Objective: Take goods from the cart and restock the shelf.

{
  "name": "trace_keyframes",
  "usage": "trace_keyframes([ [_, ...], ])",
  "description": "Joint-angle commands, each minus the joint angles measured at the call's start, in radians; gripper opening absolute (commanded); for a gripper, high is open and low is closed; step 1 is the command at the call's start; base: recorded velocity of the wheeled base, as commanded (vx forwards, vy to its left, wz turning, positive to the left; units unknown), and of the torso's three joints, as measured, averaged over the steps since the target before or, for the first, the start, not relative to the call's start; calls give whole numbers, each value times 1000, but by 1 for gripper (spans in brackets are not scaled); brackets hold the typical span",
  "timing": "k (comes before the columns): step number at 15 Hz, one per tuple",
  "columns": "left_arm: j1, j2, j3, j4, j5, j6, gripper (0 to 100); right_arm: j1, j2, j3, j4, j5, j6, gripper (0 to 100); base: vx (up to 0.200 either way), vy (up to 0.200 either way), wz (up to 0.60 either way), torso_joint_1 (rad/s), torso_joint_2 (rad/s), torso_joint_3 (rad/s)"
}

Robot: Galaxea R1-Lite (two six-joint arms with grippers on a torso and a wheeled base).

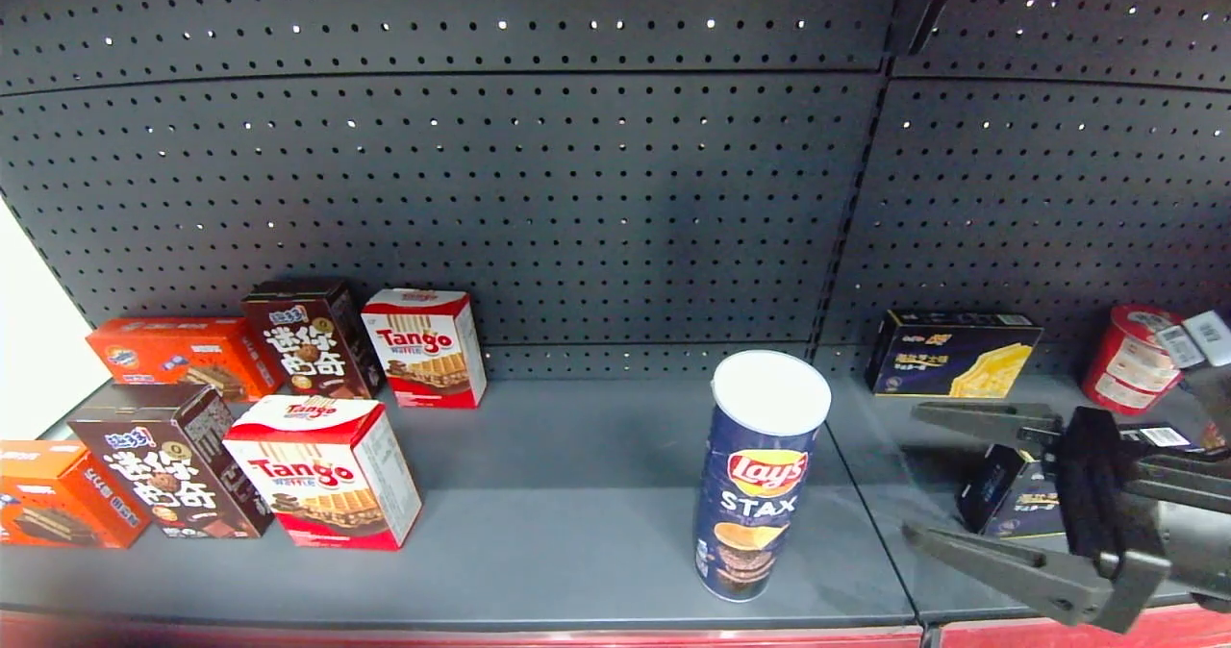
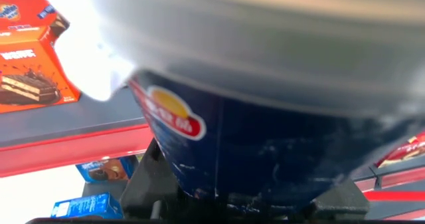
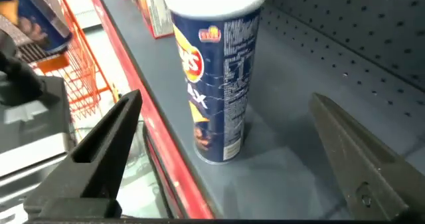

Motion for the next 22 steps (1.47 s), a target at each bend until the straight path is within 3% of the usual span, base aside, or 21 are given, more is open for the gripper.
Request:
trace_keyframes([
  [1, 3, 0, -45, 7, -2, 6, 0, -73, -257, -96, 250, -29, 7, 100, 0, 0, 0, 0, 0, 0],
  [3, 5, 11, -132, 11, -3, 9, 0, -99, -388, -173, 529, -177, 5, 100, 0, 0, 0, 0, 0, 0],
  [5, 3, 62, -207, 10, -10, 12, 0, -95, -503, -179, 664, -224, 20, 100, 0, 0, 0, 0, 0, 0],
  [7, 0, 112, -265, 10, -91, 43, 0, -116, -606, -150, 708, -235, 69, 100, 0, 0, 0, 0, 0, 0],
  [9, 2, 160, -299, 10, -189, 44, 0, -124, -662, -162, 788, -253, 82, 100, 0, 0, 0, 0, 0, 0],
  [13, 0, 335, -370, -1, -385, 44, 0, -112, -794, -90, 822, -246, 79, 100, 0, 0, 0, 0, 0, 0],
  [18, -9, 619, -479, -111, -554, 43, 0, -196, -962, 22, 825, -252, 79, 100, 0, 0, 0, 0, 0, 0],
  [20, -54, 697, -483, -173, -594, 38, 0, -245, -1004, 54, 823, -247, 79, 100, 0, 0, 0, 0, 0, 0],
  [22, -129, 774, -486, -239, -592, 36, 0, -250, -1049, 77, 823, -241, 79, 100, 0, 0, 0, 0, 0, 0],
])
